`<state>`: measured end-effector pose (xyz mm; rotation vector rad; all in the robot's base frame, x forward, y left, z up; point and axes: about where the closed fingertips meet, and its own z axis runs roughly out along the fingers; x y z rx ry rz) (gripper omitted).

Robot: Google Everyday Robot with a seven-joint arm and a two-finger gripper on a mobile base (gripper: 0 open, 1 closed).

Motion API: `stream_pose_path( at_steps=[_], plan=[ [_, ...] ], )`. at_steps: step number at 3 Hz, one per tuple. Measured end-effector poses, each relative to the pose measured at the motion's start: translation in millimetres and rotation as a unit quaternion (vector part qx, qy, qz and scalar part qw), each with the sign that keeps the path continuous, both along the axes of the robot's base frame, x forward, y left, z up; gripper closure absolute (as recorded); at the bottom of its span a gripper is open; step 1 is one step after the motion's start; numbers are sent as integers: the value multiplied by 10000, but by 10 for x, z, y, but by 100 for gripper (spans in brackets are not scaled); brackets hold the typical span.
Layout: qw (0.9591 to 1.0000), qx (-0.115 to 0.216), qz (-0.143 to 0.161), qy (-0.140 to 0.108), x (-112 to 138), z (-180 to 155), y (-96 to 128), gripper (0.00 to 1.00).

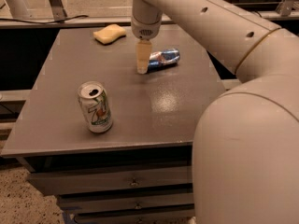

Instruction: Place redbull can upright

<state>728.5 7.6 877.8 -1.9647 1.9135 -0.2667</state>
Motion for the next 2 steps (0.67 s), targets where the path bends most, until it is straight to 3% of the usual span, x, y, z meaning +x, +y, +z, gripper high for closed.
stream_pose_path(
  at_steps=[1,2],
  plan=[
    [10000,0,0,1,0,-1,0,0],
    [9997,207,-64,56,11,-19,-180,0]
  ],
)
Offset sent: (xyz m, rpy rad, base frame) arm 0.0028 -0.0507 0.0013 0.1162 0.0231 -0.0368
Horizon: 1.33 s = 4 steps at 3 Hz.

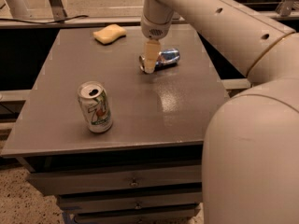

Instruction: Place redbull can upright

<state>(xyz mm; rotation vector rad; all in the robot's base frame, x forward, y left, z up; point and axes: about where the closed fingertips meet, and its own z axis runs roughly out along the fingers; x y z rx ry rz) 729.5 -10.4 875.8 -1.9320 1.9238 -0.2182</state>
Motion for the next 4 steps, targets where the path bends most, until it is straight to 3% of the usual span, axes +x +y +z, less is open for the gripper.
stream_pose_path(
  at_steps=[1,2,3,4],
  plan=[
    [9996,217,-53,156,-14,-49,-171,0],
    [9976,454,-24,526,-86,-181,-208,0],
    [9944,573,135,873,-127,-273,-94,0],
    [9926,557,241,1048,-113,-283,16,16]
  ],
)
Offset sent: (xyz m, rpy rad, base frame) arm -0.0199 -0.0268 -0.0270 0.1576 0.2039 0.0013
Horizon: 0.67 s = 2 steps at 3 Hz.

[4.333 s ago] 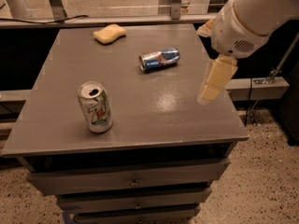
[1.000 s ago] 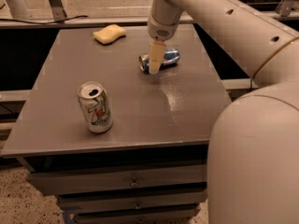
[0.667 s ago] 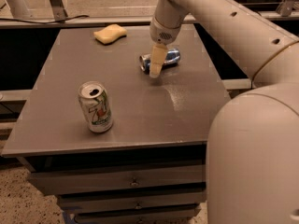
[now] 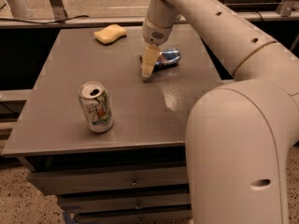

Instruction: Place redbull can upright

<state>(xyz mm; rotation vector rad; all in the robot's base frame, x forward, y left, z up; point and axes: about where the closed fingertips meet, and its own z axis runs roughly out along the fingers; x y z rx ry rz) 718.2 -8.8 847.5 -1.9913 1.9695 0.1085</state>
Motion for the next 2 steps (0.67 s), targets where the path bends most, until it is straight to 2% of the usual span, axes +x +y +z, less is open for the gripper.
stream_pose_path(
  at_steps=[2],
  plan=[
    [9999,-43,-32,141,59,27,48,64]
  ],
)
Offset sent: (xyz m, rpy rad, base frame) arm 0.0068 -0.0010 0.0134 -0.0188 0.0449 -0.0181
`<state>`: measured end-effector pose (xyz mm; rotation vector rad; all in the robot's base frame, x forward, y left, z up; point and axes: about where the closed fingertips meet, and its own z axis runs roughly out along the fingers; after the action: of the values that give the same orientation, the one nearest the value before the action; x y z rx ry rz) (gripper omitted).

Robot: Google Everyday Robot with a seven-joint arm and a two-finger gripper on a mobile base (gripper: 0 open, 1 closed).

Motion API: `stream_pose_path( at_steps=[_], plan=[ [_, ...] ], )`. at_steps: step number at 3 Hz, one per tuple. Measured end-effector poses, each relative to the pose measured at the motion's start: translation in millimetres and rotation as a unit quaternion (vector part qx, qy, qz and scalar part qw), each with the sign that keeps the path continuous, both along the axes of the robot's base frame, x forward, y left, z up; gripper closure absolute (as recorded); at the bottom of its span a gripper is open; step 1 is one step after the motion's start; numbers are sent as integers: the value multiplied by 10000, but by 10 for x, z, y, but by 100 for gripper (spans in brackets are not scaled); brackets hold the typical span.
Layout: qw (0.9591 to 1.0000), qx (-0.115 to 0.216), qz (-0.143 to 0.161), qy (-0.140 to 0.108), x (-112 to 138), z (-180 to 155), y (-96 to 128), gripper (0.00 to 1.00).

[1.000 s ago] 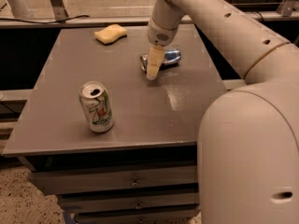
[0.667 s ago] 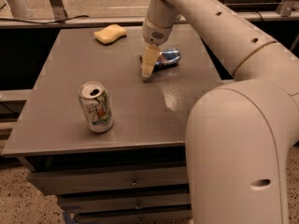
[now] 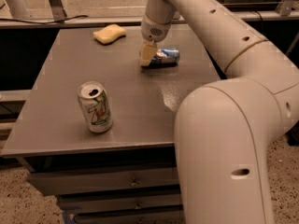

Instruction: Place redbull can upright

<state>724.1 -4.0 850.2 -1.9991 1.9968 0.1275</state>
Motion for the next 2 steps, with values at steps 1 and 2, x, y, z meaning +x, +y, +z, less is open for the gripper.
stream_pose_path(
  at_steps=[1,2],
  plan=[
    [10000,5,-18,63,13,-18,13,87],
    [9999,152,29,-55,76,69,83,100]
  ],
)
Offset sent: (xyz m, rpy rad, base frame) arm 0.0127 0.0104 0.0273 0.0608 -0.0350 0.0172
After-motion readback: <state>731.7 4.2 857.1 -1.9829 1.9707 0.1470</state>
